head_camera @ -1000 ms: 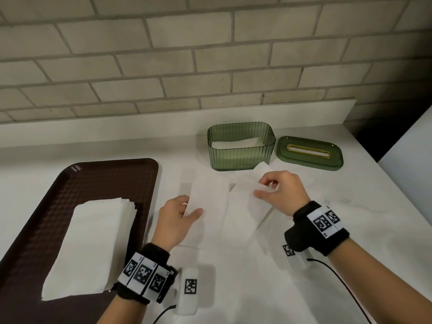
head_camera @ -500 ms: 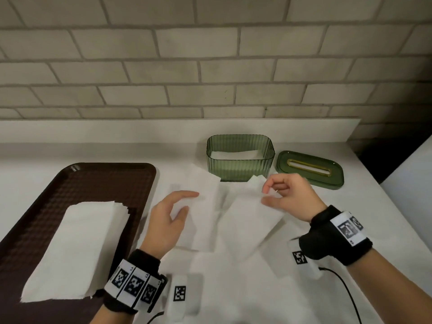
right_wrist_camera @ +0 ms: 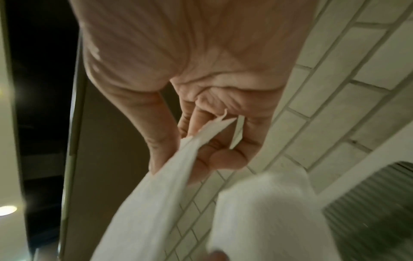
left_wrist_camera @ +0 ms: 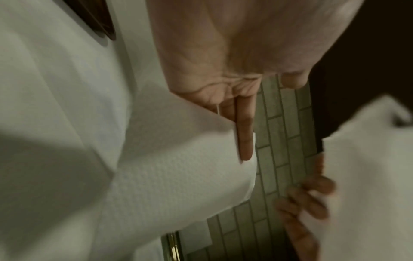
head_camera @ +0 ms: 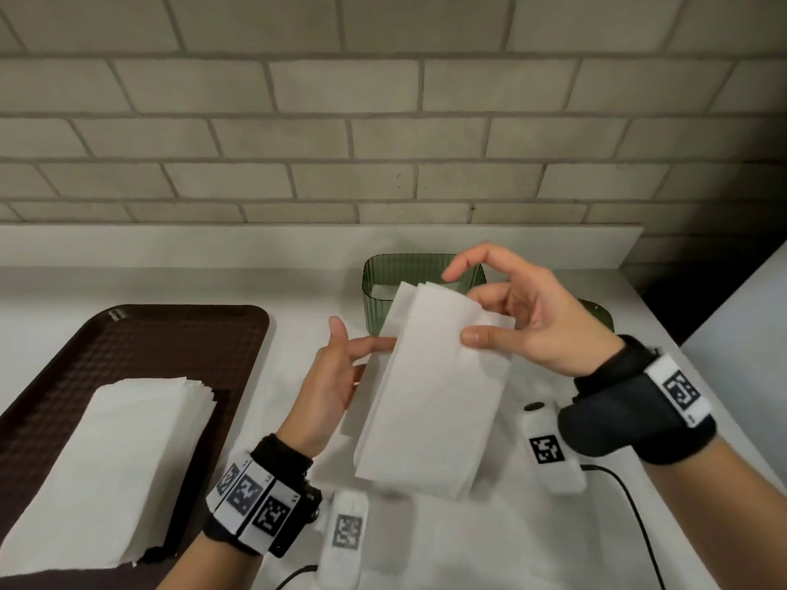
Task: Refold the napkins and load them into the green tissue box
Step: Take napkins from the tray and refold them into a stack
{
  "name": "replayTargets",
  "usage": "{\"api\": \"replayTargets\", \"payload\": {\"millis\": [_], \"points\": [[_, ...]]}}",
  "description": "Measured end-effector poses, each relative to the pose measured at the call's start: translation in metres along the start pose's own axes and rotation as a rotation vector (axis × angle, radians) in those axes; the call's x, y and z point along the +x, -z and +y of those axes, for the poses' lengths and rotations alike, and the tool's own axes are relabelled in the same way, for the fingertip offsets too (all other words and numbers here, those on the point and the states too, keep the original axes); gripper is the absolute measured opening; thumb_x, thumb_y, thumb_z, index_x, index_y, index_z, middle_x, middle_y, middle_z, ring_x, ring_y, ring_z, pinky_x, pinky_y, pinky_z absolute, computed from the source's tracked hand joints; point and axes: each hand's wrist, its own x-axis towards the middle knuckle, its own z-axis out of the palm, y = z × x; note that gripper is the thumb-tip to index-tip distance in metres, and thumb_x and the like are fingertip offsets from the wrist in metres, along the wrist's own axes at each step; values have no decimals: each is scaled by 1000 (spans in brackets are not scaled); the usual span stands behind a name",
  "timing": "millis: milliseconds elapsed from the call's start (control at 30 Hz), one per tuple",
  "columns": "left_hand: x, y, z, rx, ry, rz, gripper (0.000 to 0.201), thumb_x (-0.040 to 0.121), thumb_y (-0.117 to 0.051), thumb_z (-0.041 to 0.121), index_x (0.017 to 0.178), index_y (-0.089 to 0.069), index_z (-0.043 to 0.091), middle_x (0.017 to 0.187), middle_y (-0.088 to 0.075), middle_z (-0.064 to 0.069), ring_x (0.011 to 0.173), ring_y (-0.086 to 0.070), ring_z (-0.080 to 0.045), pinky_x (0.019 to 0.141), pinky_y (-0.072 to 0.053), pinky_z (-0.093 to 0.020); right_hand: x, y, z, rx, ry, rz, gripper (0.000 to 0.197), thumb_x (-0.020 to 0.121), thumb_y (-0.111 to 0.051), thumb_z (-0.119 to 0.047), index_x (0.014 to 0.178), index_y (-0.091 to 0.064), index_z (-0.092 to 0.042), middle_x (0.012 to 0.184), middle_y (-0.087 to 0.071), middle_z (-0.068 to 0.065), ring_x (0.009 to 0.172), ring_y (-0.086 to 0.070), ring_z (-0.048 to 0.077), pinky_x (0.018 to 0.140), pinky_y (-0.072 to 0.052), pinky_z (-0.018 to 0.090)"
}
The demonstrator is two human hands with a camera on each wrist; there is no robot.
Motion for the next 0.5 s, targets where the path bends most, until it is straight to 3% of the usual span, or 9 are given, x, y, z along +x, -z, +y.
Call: {"api": "replayTargets", "payload": {"millis": [67, 100, 133, 200, 267, 333, 400, 433, 500], "points": [[1, -2, 1, -62, -3, -49, 102, 62, -47, 92, 117, -69, 9, 114, -69, -22, 99, -67, -37, 85, -51, -47, 6, -5, 12, -31, -19, 45, 47, 81, -69, 7, 119, -48, -10, 84, -74, 15, 78, -72, 29, 75, -59, 41], [1, -3, 2, -77, -23, -57, 95, 63, -56, 86, 115, -70, 7, 112, -70, -21, 96, -68, -36, 82, -54, -45, 8, -8, 17, -41, -30, 73, 46, 81, -69, 8, 118, -48, -10, 83, -73, 16, 76, -72, 28, 72, -59, 38], [0, -5, 3, -68, -56, -51, 80, 69, -66, 74, 111, -71, 5, 108, -72, -18, 92, -70, -33, 79, -55, -43, 11, -10, 22, -51, -37, 103, 45, 82, -69, 8, 117, -49, -10, 83, -73, 17, 75, -71, 27, 68, -57, 34], [-1, -7, 4, -19, -115, -36, 41, 81, -77, 30, 109, -70, 1, 106, -73, -14, 92, -71, -32, 80, -57, -40, 14, -14, 31, -86, -46, 158, 42, 82, -69, 7, 114, -50, -13, 82, -72, 17, 73, -70, 23, 64, -53, 27], [1, -6, 2, 21, -120, -32, 31, 82, -72, 0, 112, -68, -1, 109, -73, -15, 96, -71, -36, 84, -58, -43, 16, -15, 38, -123, -57, 211, 41, 81, -72, 2, 111, -53, -17, 84, -73, 12, 76, -70, 20, 69, -52, 30], [3, -3, 0, 60, -132, -46, 32, 81, -70, -6, 113, -67, -1, 109, -73, -15, 95, -71, -35, 84, -58, -44, 17, -16, 45, -183, -59, 253, 45, 77, -78, -16, 114, -54, -23, 97, -69, 1, 84, -64, 14, 76, -49, 29], [5, 0, 1, 100, -174, -69, 37, 80, -70, -8, 115, -65, 3, 108, -73, -11, 95, -71, -29, 82, -58, -39, 18, -17, 48, -273, -98, 249, 61, 73, -79, -38, 126, -48, -32, 114, -61, -9, 98, -58, 9, 79, -43, 24], [6, 0, 2, 112, -191, -89, 41, 80, -71, -8, 117, -63, 7, 108, -72, -10, 95, -71, -26, 81, -58, -37, 18, -17, 48, -276, -129, 220, 67, 75, -79, -40, 132, -44, -34, 117, -60, -10, 103, -58, 8, 82, -44, 24], [8, 0, 9, 112, -200, -127, 52, 81, -70, -9, 125, -56, 15, 107, -72, -12, 95, -71, -30, 81, -59, -40, 18, -17, 46, -176, -163, 139, 63, 81, -77, -26, 134, -42, -29, 107, -70, 0, 97, -66, 13, 84, -53, 30]]}}
